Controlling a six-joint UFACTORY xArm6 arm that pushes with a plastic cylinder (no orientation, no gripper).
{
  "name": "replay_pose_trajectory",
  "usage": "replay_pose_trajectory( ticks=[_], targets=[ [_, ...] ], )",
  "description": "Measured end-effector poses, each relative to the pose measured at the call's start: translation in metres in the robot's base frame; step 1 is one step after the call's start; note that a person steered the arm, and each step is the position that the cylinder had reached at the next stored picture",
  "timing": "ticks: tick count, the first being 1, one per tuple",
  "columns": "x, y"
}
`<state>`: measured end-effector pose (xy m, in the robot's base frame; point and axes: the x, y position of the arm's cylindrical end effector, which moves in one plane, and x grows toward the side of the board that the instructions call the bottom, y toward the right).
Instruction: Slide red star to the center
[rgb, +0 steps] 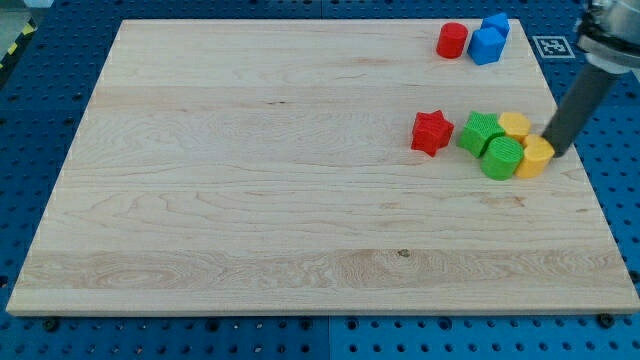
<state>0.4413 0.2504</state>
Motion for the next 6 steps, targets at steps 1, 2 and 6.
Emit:
replay_pose_trajectory(
  ticks=[1,2,6],
  targets=[
    [0.000,-0.041],
    [0.000,-0.086],
    [0.011,-0.142]
  ],
)
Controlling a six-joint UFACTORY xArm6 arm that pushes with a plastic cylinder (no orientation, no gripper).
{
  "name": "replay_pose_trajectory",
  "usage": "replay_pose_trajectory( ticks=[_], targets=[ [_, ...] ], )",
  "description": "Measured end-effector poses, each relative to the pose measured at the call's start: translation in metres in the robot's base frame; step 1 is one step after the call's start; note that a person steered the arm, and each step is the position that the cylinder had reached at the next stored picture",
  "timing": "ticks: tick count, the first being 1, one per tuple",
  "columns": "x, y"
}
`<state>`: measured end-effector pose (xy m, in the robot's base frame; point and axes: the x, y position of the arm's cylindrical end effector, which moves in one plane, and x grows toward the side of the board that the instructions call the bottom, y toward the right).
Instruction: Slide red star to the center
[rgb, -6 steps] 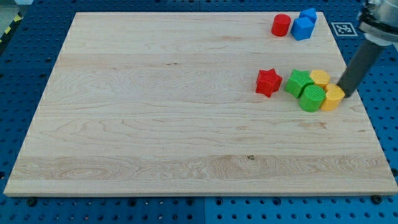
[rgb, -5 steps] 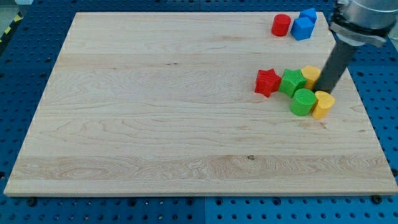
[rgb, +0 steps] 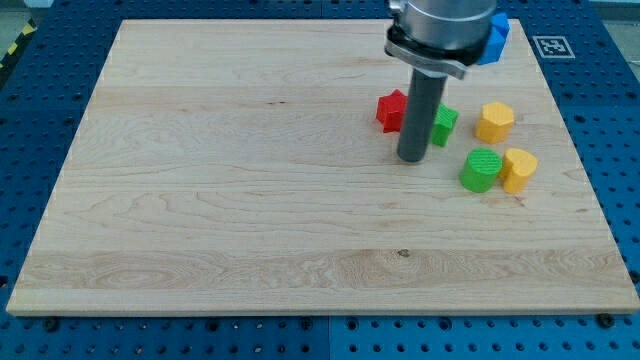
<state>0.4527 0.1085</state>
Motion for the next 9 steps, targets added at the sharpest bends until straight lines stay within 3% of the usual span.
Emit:
replay_pose_trajectory(
  ticks=[5,7,9],
  targets=[
    [-0.065,-0.002],
    [-0.070,-0.099],
    [-0.069,-0.108]
  ],
)
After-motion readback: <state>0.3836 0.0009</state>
